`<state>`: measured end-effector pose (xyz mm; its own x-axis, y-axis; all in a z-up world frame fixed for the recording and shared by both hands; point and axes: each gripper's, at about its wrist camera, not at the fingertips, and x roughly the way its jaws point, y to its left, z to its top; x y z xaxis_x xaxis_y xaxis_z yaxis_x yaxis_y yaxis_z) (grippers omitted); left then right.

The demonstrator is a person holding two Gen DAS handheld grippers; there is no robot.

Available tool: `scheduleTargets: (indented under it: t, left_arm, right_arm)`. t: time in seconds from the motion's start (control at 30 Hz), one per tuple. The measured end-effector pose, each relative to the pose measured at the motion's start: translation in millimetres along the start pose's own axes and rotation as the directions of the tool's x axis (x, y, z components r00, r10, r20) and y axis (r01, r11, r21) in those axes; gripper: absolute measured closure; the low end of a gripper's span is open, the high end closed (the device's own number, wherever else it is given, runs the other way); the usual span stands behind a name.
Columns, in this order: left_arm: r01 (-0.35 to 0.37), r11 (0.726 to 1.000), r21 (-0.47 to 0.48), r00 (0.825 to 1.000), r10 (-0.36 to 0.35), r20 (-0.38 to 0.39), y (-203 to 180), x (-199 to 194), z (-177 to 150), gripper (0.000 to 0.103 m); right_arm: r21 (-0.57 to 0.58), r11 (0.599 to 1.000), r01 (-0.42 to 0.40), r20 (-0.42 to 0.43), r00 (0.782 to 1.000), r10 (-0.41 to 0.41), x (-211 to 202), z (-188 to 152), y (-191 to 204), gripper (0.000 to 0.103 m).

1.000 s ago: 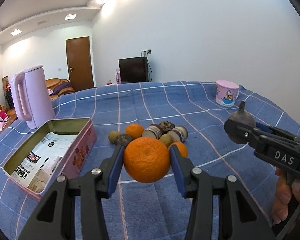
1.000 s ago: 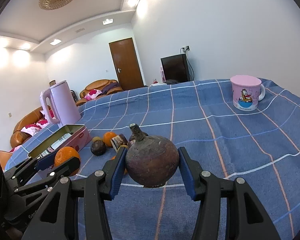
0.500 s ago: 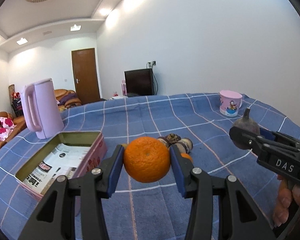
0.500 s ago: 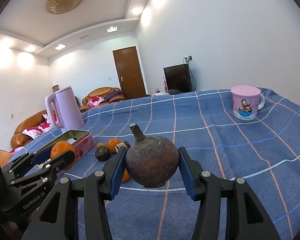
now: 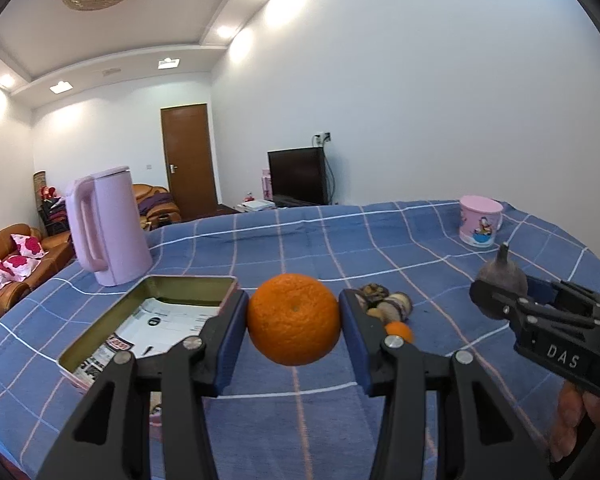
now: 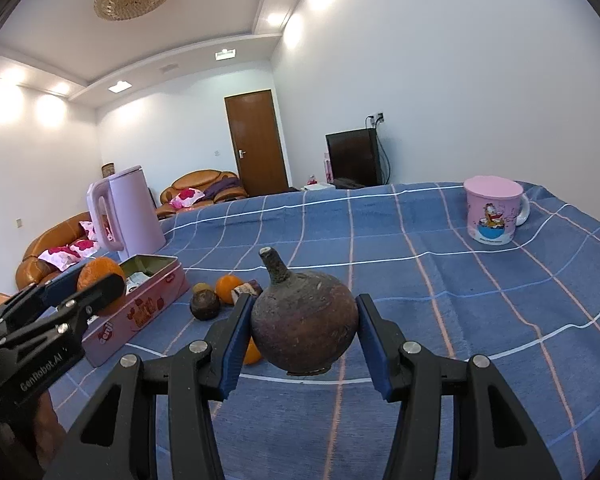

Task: Organize fruits
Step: 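Carry the beetroot in the right tool and orange in the left tool toward the pink tin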

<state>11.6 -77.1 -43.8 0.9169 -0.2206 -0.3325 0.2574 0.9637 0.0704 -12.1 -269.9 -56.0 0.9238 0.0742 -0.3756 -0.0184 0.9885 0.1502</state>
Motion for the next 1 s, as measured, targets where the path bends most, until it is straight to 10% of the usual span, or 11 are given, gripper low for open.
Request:
scheduleTargets:
  t: [1.0]
  left_arm:
    - [-0.169,0.979,-0.113,0.977,0.151,-0.15,106.6,37.3,-4.2,0.055]
  right_arm:
    - [-0.167,0.965,-0.202,-0.112,0.976,0.185,75.4,36.7,124.5,0.05]
